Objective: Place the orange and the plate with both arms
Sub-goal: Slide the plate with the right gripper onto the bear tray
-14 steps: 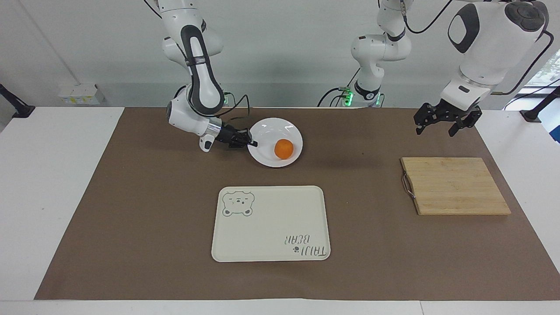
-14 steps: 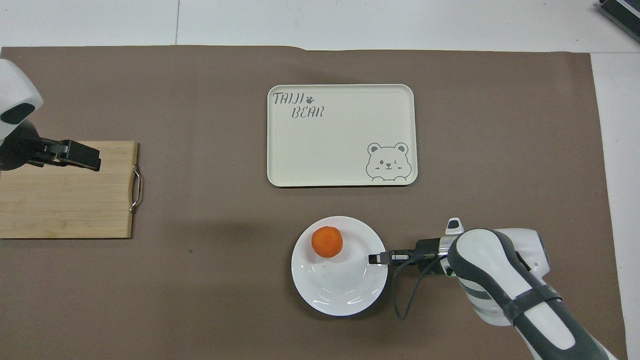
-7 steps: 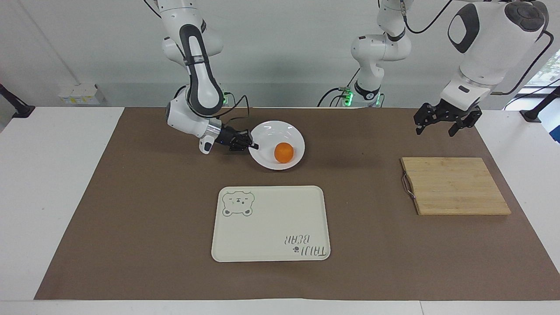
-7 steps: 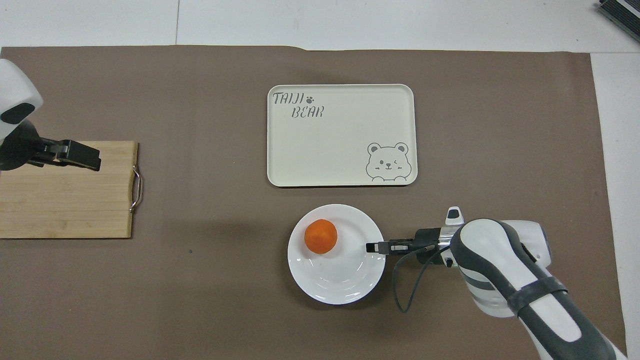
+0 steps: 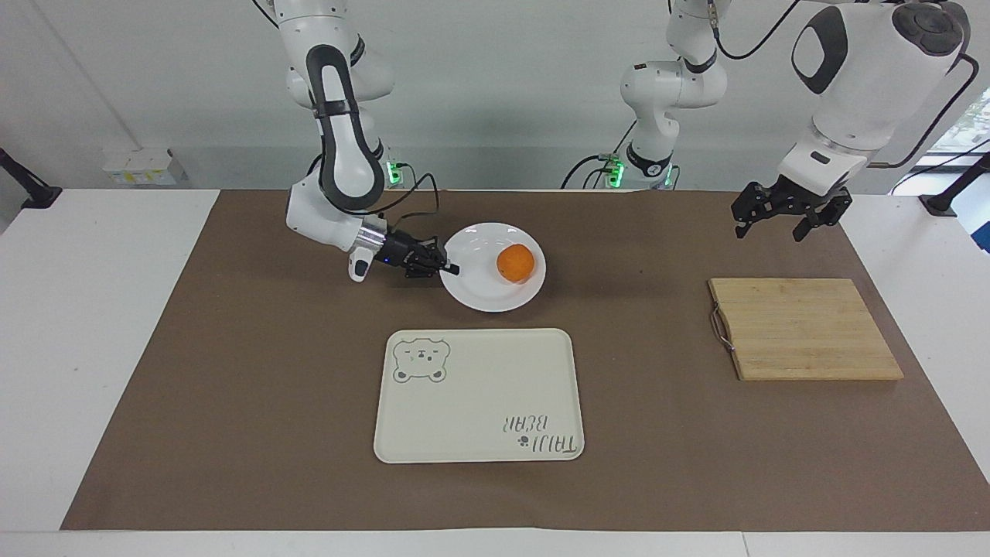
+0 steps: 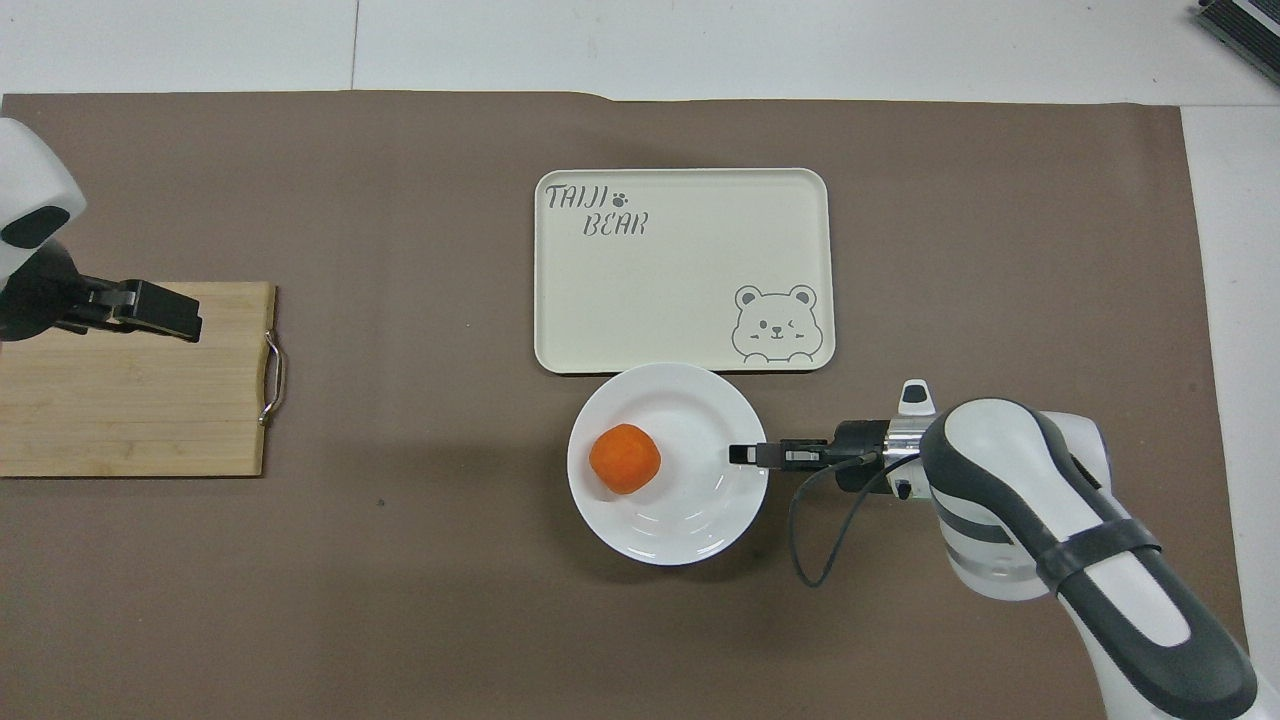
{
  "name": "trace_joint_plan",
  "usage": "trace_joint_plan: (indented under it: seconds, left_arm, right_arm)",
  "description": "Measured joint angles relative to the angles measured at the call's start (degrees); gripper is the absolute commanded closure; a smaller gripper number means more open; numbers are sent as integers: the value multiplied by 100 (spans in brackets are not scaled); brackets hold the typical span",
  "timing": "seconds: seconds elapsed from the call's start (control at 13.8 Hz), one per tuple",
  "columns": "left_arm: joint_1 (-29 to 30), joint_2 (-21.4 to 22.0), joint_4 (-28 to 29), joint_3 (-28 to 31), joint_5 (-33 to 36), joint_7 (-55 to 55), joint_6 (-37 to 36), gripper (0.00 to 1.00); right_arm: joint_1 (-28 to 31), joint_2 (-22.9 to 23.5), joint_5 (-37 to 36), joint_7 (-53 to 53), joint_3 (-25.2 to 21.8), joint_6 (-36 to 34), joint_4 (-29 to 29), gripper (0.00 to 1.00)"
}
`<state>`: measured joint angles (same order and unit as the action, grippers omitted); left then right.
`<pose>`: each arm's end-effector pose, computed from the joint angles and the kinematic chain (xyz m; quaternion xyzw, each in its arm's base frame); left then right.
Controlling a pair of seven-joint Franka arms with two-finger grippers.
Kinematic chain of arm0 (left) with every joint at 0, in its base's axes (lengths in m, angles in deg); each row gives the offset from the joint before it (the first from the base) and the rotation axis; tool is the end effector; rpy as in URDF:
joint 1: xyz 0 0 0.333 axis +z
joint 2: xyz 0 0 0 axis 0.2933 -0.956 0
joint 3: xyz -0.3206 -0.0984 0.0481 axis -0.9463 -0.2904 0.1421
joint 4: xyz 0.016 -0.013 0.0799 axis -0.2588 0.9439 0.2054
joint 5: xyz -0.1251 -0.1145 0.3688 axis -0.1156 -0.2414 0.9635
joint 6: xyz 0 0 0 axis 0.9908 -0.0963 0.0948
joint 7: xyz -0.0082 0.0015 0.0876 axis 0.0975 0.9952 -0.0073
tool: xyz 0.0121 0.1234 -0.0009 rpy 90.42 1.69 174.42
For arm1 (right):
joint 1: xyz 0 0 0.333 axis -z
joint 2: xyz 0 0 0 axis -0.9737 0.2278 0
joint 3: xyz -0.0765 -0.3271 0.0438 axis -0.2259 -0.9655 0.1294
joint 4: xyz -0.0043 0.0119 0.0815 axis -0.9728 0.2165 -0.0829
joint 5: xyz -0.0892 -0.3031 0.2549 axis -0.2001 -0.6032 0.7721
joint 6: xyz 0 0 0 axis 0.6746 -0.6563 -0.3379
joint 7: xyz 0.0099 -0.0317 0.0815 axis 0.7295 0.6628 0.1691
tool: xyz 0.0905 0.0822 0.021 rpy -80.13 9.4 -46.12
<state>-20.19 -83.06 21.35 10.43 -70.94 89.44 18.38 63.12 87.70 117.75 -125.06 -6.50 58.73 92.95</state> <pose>0.5765 -0.0472 0.5984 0.9976 -0.0686 -0.0064 0.0009 0.4834 0.1559 0.2856 -0.8796 0.0053 -0.0226 0.4751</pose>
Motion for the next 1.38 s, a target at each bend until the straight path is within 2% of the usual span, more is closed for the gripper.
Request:
trace_joint_plan:
  seconds: [0.29, 0.65, 1.09, 1.38]
  left_arm:
    - [0, 0, 0, 0, 0, 0, 0, 0]
    - [0, 0, 0, 0, 0, 0, 0, 0]
    - [0, 0, 0, 0, 0, 0, 0, 0]
    - [0, 0, 0, 0, 0, 0, 0, 0]
  right_arm:
    - [99, 425, 47, 151, -21, -45, -830, 100]
    - [189, 1112, -105, 992, -37, -44, -2095, 100]
    - [378, 2423, -231, 1397, -44, -31, -3619, 100]
    - [349, 3005, -279, 1380, -40, 91, -4016, 100]
